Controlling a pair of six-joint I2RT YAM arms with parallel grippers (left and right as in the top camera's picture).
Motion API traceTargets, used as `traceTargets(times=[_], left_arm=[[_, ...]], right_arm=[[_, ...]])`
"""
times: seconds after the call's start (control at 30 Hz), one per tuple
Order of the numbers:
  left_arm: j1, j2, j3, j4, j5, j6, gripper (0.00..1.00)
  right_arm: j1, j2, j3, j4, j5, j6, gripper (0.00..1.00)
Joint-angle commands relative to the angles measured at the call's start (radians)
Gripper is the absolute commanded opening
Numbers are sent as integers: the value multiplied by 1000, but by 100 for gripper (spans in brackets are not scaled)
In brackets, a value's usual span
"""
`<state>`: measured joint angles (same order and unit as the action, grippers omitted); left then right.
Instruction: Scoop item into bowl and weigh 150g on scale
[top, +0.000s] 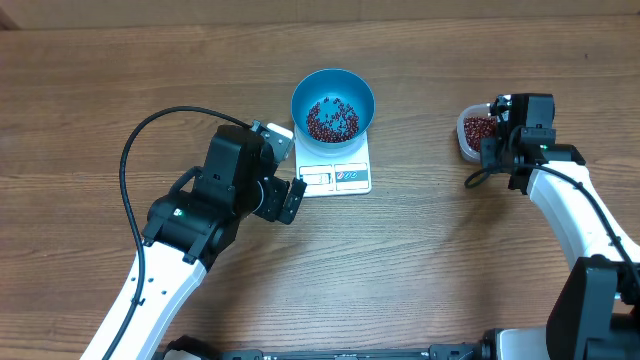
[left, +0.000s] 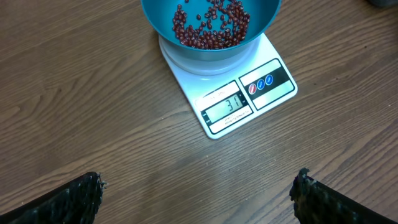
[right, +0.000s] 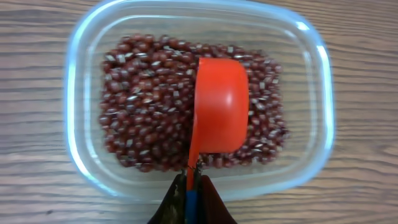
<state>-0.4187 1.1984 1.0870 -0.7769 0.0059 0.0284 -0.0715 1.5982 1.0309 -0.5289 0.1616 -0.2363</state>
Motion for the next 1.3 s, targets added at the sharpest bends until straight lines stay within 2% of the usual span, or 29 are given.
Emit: traceTargets(times=[0.0, 0.3, 0.77, 1.27], left_arm=[[-3, 6, -4, 3, -11, -9, 100], [-3, 6, -4, 3, -11, -9, 100], [-3, 6, -4, 3, -11, -9, 100], [-3, 6, -4, 3, -11, -9, 100]], right_arm=[[-3, 15, -5, 0, -89, 8, 4], [-19, 22, -5, -12, -132, 30, 4], [-233, 22, -5, -23, -438, 26, 4], [-250, 22, -5, -14, -443, -5, 4]])
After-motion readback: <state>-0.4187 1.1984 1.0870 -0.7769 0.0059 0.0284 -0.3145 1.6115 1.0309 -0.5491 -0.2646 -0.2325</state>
